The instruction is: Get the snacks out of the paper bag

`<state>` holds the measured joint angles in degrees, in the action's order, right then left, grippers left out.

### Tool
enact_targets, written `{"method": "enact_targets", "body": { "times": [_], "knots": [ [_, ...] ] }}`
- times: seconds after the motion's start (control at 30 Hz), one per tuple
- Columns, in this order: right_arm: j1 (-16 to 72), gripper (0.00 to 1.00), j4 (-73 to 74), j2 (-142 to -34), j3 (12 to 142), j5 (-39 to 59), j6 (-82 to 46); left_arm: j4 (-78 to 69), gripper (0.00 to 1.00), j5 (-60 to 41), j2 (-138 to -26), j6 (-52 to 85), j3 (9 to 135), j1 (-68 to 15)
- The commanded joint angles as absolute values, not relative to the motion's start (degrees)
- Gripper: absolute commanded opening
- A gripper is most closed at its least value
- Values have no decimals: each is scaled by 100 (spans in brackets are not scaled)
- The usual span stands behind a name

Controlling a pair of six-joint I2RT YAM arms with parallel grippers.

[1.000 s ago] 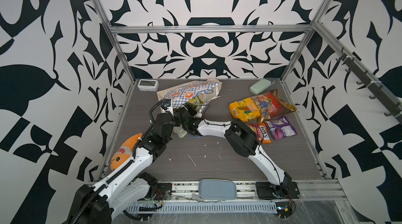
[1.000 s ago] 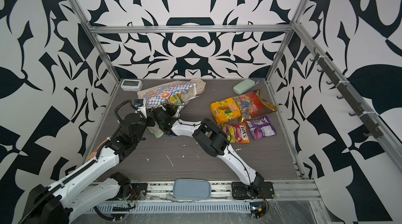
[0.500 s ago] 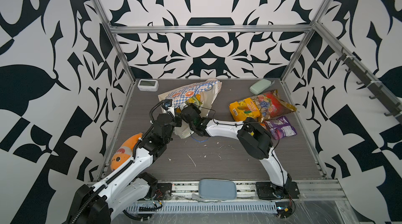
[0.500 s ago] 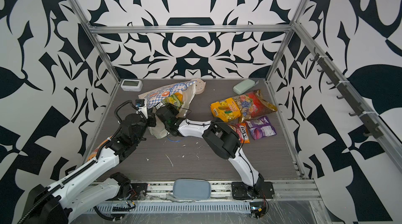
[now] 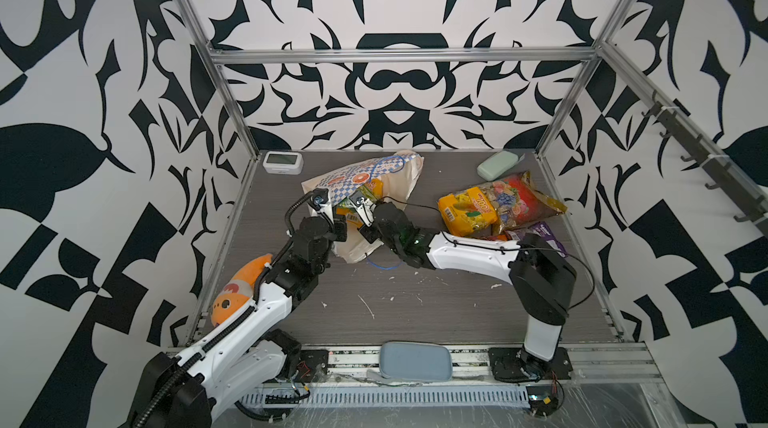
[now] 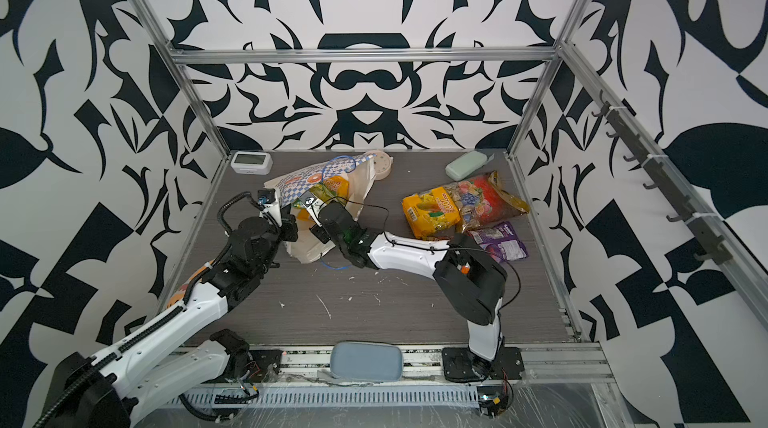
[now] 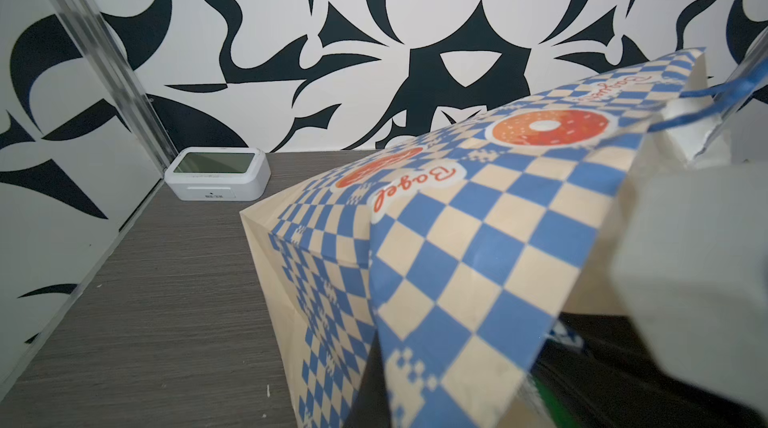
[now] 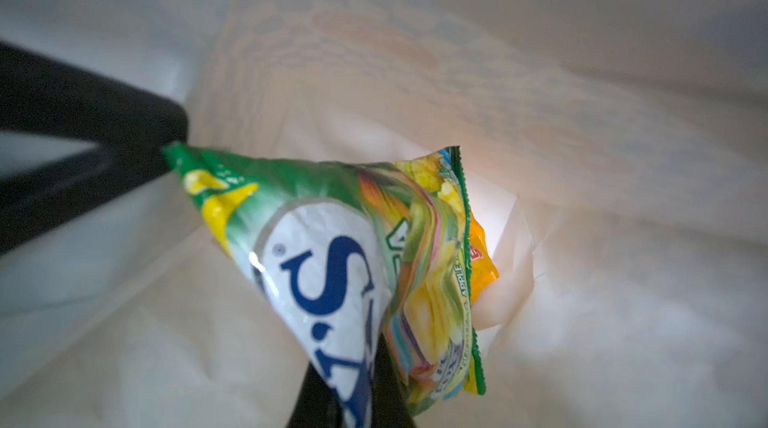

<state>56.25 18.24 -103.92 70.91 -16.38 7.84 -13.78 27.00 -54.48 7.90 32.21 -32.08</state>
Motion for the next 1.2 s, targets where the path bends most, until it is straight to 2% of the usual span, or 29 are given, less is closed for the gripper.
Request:
{"method": "enact_targets", "body": {
  "times": [0.0,0.4,0.67,0.97,1.17],
  "knots": [
    [5582,0,2334,-9760,6941,-1165,580,-1519,0,2767,-5388,814,3217,-3234],
    [5406,0,2104,-8208,5900,65,228,-1436,0,2967,-5421,773,3292,-3239],
    [5397,0,1333,-6933,5581,432,360,-1466,0,2980,-5475,766,3326,-3234],
    [5353,0,-144,-5451,5454,132,220,-1423,0,2965,-5458,739,3357,-3236],
    [5237,0,-902,-4607,4801,-889,104,-1496,0,2909,-5506,777,3331,-3234]
  ]
}}
